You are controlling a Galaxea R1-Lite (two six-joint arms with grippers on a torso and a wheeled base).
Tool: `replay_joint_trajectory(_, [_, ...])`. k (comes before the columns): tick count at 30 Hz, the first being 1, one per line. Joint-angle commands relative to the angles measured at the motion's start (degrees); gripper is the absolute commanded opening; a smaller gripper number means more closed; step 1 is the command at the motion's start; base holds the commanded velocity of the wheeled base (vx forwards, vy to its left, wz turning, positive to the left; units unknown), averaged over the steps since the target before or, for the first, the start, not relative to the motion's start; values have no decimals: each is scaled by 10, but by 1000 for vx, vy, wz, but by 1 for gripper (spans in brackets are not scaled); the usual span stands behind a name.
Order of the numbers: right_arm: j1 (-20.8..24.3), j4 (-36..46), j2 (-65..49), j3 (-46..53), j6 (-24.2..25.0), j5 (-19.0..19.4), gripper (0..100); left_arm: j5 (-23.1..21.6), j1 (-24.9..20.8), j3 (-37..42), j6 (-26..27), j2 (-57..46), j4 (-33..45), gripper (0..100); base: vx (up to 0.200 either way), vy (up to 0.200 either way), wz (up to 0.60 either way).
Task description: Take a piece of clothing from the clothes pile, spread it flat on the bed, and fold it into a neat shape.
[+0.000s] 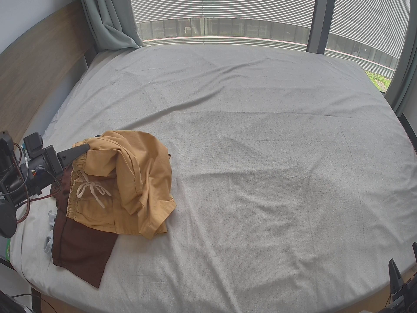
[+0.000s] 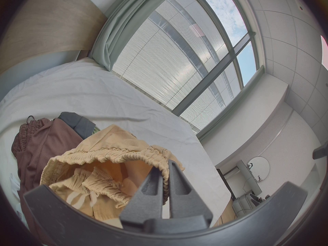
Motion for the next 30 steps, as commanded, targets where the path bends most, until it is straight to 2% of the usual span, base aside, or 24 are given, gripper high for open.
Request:
replay_joint_trajectory(1, [0, 0, -4, 10, 0, 0, 100, -8, -4, 9, -2, -51, 5, 0, 0, 0, 0])
replay_joint_trajectory(8, [0, 0, -4, 10, 0, 0, 100, -8, -23, 40, -2, -74, 2, 0, 0, 0, 0])
replay_joint_trajectory(14, [0, -1, -4, 10, 0, 0, 100, 11, -78, 54, -4, -114, 7, 0, 0, 0, 0])
replay_joint_trajectory(17, [0, 0, -4, 10, 0, 0, 100, 34, -103, 54, -5, -127, 10, 0, 0, 0, 0])
replay_joint_trajectory(18, [0, 0, -4, 10, 0, 0, 100, 63, -138, 54, -5, -139, 14, 0, 0, 0, 0])
replay_joint_trajectory(19, [0, -1, -4, 10, 0, 0, 100, 67, -143, 53, -6, -141, 16, 0, 0, 0, 0])
replay_joint_trajectory(21, [0, 0, -4, 10, 1, 0, 100, 107, -188, 49, -15, -154, 36, 0, 0, 0, 0])
replay_joint_trajectory(30, [0, 0, -4, 10, 1, 0, 100, 164, -256, 34, -20, -159, 45, 0, 0, 0, 0])
